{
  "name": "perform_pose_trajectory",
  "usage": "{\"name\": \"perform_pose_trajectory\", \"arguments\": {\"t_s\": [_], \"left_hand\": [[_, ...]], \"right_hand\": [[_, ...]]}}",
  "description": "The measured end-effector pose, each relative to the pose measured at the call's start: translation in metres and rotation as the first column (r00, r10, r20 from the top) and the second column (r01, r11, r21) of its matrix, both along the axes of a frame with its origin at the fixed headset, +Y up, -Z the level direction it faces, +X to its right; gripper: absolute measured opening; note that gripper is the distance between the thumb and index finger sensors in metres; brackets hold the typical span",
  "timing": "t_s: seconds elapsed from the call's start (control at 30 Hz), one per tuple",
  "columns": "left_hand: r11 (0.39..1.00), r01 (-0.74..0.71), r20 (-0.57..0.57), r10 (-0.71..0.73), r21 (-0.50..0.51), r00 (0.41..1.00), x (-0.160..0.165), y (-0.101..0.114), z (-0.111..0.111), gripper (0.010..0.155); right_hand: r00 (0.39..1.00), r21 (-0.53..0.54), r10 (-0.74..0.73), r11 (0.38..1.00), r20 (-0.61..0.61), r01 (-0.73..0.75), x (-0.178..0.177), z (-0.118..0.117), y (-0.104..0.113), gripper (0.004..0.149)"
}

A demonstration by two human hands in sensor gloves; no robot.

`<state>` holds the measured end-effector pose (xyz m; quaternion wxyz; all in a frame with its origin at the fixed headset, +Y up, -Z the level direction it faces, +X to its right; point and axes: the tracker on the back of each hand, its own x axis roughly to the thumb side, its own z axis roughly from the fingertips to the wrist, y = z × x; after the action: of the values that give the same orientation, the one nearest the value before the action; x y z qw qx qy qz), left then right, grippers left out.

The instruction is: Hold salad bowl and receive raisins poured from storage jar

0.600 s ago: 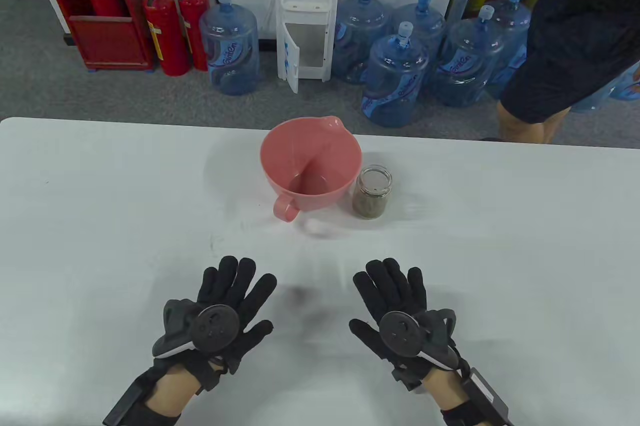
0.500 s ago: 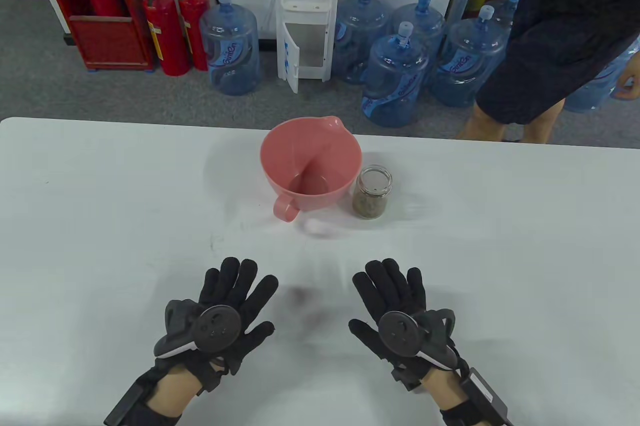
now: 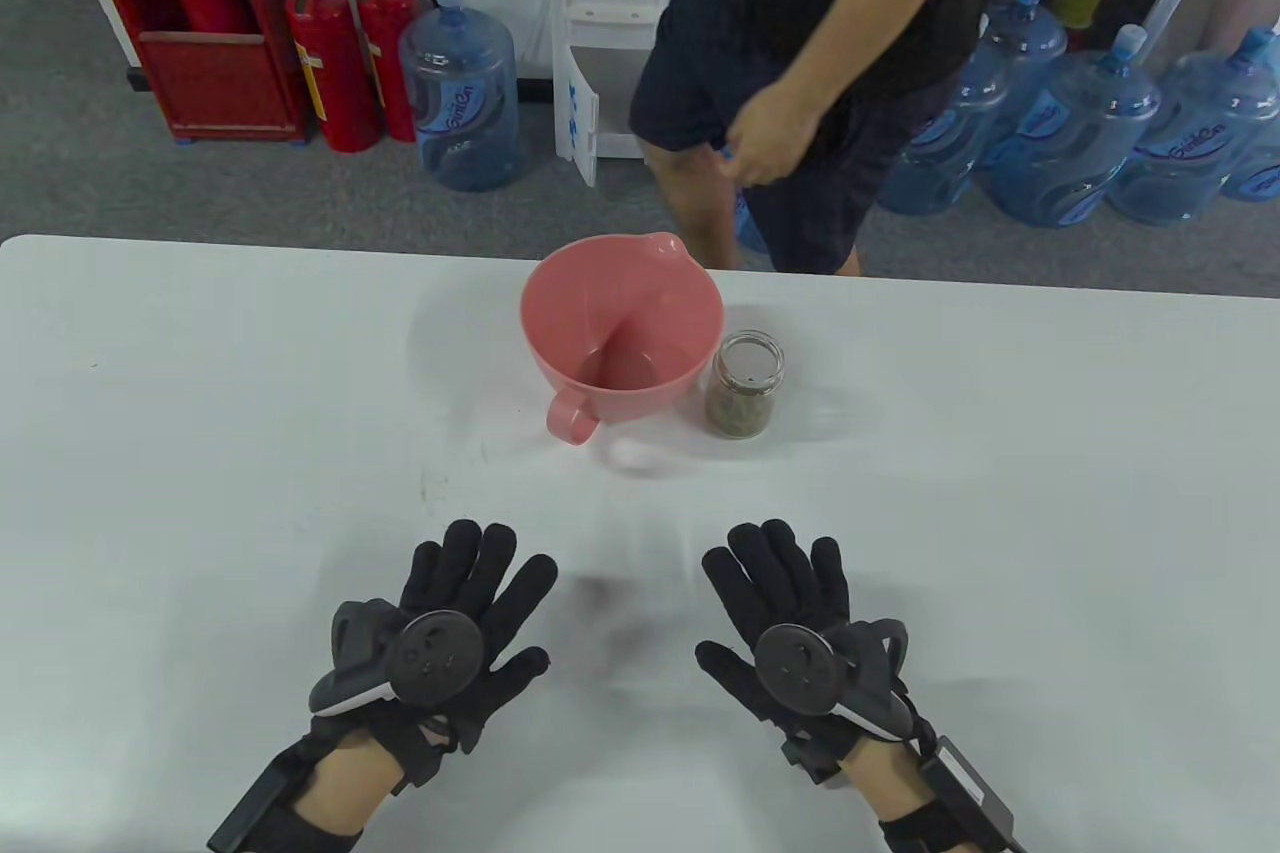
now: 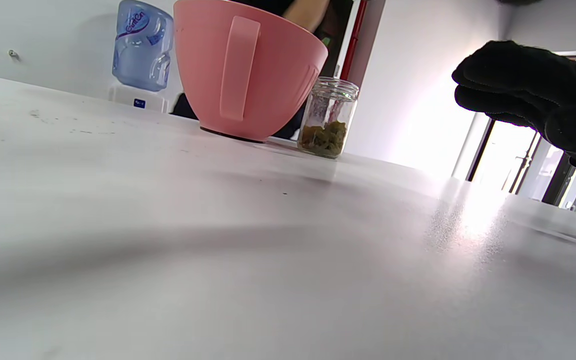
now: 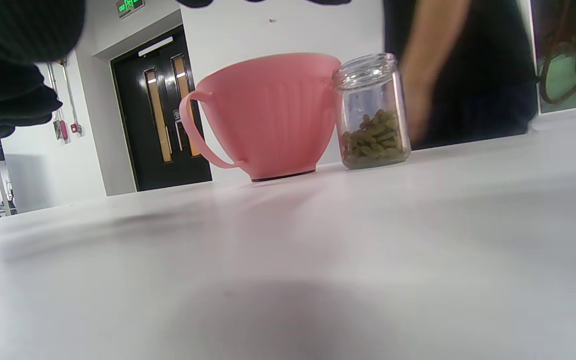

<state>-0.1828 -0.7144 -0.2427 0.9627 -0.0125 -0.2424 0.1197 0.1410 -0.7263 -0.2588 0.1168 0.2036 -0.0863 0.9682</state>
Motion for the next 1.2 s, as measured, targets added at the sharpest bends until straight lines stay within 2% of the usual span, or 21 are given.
{"name": "perform_pose_trajectory", "arguments": {"t_s": [1.0, 1.2], "left_hand": [[0.999, 0.023, 0.022, -0.022, -0.033, 1.000, 0.003, -0.004, 0.000, 0.072], [0.998, 0.017, 0.003, -0.017, -0.059, 1.000, 0.004, 0.003, -0.001, 0.071]], "right_hand": [[0.998, 0.012, 0.039, 0.999, -0.043, -0.038, -0.006, 0.004, 0.001, 0.084], [0.996, 0.017, 0.059, 0.998, -0.067, -0.058, -0.011, 0.007, 0.001, 0.084]]}}
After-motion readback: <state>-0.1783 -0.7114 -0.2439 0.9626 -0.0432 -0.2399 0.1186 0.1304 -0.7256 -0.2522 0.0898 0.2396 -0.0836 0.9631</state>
